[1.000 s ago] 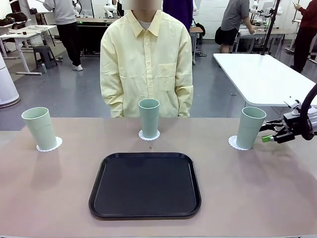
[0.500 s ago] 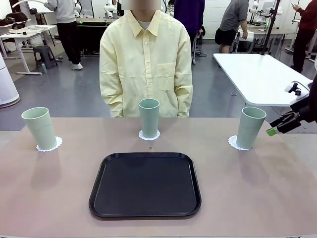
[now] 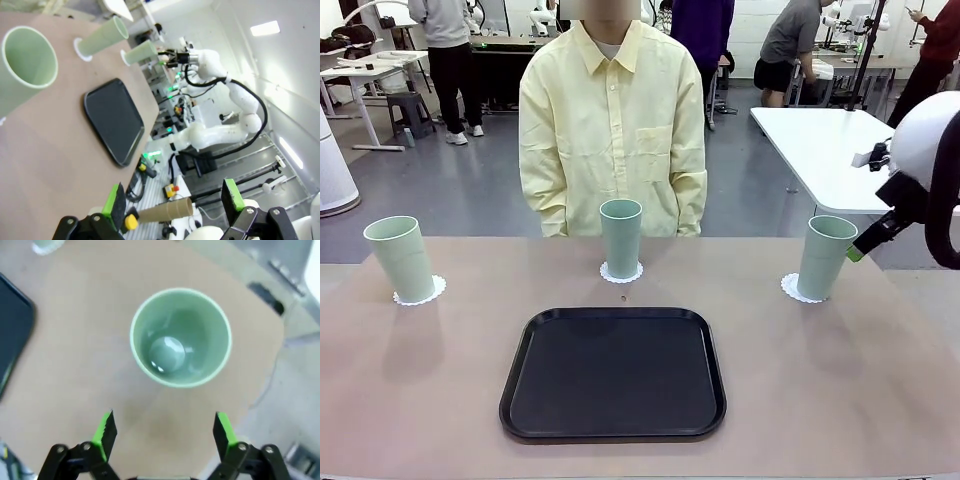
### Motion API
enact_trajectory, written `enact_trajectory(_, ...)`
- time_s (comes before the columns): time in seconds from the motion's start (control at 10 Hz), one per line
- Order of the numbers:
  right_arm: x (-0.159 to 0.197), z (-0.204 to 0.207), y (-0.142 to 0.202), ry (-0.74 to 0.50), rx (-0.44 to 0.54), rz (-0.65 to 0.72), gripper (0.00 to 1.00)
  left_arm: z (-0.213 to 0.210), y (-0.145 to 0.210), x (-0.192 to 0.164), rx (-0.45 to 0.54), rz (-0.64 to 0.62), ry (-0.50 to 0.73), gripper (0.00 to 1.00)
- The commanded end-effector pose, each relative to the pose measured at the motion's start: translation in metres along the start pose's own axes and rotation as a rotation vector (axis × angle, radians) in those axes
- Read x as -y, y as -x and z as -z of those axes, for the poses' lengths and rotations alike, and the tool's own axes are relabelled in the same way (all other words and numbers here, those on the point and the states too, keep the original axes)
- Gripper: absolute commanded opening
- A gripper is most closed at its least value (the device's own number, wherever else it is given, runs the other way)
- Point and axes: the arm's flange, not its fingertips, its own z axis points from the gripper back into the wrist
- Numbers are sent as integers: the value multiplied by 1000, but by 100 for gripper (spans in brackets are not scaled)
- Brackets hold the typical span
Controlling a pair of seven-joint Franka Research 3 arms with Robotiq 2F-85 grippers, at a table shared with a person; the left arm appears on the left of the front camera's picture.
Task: Place coasters on the table and set cups on them.
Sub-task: Take one Reusable plastic cup from the Flat Tray and place it on a coaster set by the human.
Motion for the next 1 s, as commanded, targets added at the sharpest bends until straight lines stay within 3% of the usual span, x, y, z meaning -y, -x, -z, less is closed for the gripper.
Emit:
enact_trajectory(0.0,-23,-22,-11,83,-273,98,100,-2,1,2,0,0,5,100)
enact_trajectory(0.2,-36,-42,-24,34,-398,77,100,-2,1,2,0,0,5,100)
enact_trajectory(0.5,-42,-74,-29,-124,-459,-45,100,-2,1,2,0,0,5,100)
enact_trajectory(0.6,-46,-54,-21,41,-445,60,100,-2,1,2,0,0,5,100)
enact_trajectory(0.9,-46,-54,-21,41,-445,60,100,-2,1,2,0,0,5,100)
